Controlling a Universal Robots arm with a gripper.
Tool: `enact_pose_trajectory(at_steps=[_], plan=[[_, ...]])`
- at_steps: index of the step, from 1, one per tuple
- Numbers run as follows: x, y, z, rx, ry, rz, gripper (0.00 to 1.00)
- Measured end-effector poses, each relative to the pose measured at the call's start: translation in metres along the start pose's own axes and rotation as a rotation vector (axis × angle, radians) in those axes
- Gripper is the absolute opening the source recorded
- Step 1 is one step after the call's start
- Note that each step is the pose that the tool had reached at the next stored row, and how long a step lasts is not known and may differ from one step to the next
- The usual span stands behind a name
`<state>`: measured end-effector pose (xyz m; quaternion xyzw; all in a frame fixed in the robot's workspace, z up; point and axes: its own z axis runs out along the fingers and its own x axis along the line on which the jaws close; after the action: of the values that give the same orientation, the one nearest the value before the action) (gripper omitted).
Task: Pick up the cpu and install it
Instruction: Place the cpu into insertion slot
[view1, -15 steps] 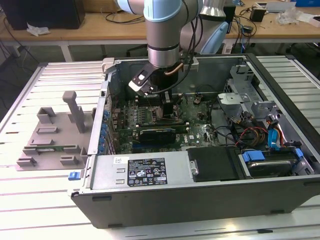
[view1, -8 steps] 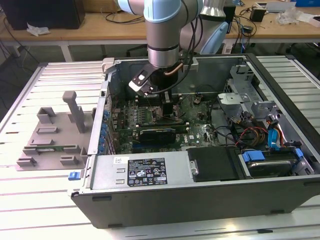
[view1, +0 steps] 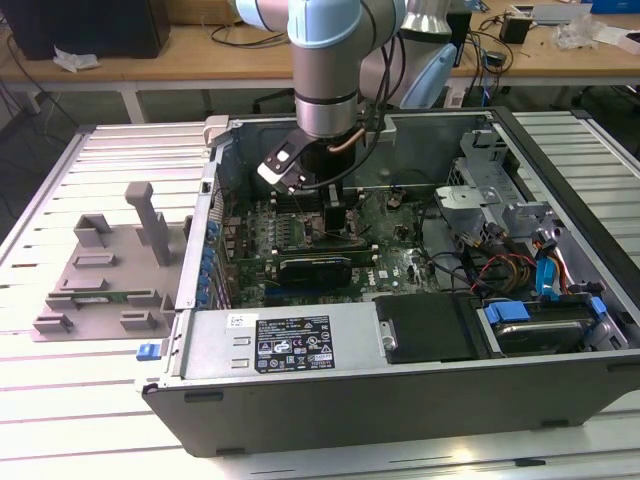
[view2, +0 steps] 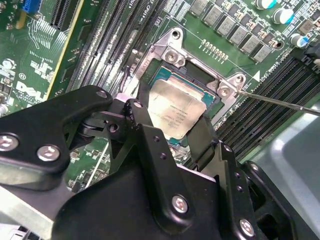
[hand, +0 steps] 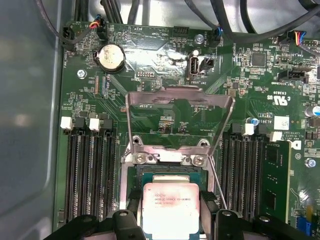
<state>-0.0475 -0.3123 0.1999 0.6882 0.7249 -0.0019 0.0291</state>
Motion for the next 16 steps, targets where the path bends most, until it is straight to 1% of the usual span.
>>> enact_pose_trajectory(at_steps=[4, 9, 16], plan=[[0.0001, -0.0001, 0.0008, 0.0003, 0.0003, 0.005, 0.55], [0.0001, 0.0001, 0.0016, 0.0005, 0.0050, 0.020, 0.55], [0.0001, 0.0022, 0.0019, 0.0006, 0.0056, 0.020, 0.55]])
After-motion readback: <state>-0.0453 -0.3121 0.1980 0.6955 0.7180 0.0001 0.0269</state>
